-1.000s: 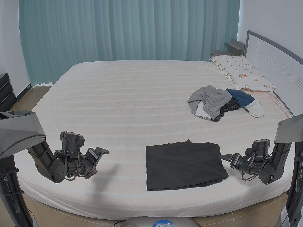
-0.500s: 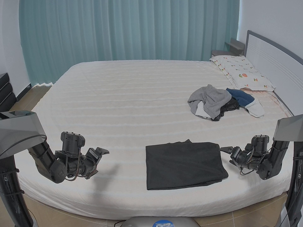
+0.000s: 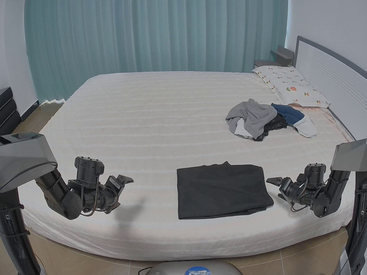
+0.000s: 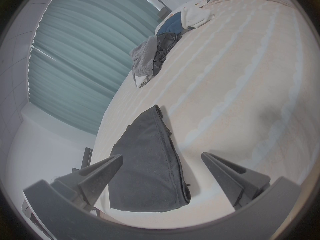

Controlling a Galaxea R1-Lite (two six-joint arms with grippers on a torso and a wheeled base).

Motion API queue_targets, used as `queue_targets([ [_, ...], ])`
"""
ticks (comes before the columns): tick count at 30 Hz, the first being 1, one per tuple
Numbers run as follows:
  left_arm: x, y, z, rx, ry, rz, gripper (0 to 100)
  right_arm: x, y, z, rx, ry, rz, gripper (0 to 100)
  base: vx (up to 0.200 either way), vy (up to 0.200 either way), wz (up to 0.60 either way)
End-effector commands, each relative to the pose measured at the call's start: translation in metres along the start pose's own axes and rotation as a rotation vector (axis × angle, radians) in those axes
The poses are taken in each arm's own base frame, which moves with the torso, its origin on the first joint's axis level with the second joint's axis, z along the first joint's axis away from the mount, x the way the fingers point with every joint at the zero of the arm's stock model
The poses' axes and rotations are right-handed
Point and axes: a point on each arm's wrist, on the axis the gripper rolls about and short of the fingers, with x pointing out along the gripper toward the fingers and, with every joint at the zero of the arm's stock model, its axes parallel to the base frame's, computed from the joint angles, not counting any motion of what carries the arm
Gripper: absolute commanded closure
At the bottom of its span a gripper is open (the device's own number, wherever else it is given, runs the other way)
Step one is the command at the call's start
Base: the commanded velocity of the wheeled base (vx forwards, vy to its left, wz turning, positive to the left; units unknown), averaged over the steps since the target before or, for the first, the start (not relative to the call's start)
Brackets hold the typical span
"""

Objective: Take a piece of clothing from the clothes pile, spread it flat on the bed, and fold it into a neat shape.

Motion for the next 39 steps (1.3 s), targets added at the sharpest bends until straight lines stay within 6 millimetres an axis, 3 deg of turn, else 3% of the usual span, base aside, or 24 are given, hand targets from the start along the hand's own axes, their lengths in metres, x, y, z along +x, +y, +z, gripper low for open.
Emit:
queue_targets([
  [1,0.002,-0.001,0.000,0.001,0.000,-0.003,0,0.000,0.000,0.000,0.000,-0.002,0.002,0,0.000,-0.200,0.00],
  [23,0.006,-0.002,-0.001,0.007,0.002,-0.004,0,0.008,0.000,0.000,0.055,0.002,0.026,0,0.000,-0.200,0.00],
  [32,0.021,-0.003,0.004,0.023,-0.022,-0.003,0,0.010,0.000,-0.001,0.068,-0.006,0.038,0,0.000,0.000,0.00],
  [39,0.041,0.002,0.008,0.237,-0.030,0.020,0,0.009,-0.001,-0.002,0.068,-0.002,0.036,0,0.000,0.000,0.00],
])
